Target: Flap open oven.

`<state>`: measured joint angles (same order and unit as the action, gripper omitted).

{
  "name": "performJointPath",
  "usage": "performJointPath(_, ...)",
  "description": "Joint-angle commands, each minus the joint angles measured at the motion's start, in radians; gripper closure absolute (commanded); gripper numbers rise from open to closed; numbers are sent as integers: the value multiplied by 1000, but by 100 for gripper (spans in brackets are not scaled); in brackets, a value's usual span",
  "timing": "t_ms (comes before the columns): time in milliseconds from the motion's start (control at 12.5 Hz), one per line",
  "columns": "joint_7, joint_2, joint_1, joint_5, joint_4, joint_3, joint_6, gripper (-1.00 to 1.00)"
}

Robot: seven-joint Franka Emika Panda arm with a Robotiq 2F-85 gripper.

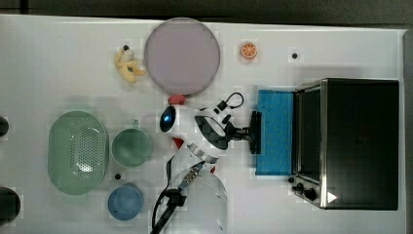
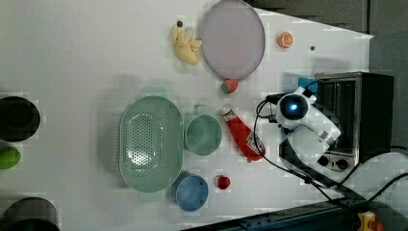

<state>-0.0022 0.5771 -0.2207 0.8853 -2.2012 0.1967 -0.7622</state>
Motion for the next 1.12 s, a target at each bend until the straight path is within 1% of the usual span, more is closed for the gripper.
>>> performJointPath(80,61,-161,5,-249,31,-7,-64,65)
performJointPath(320,61,-348,13,-599,43,-1,16,65)
performJointPath(400,61,-418,15,-691,55,4,78,65)
performJointPath(480,61,-486,16,-758,71,9,162,65)
performJointPath(560,61,-548,18,-800,94,14,256,65)
performJointPath(800,63,-682,23,-807,200,27,408,65)
performJointPath(960,69,-731,25,-808,250,41,512,65)
performJointPath(1120,109,-752,25,-809,288,48,608,65)
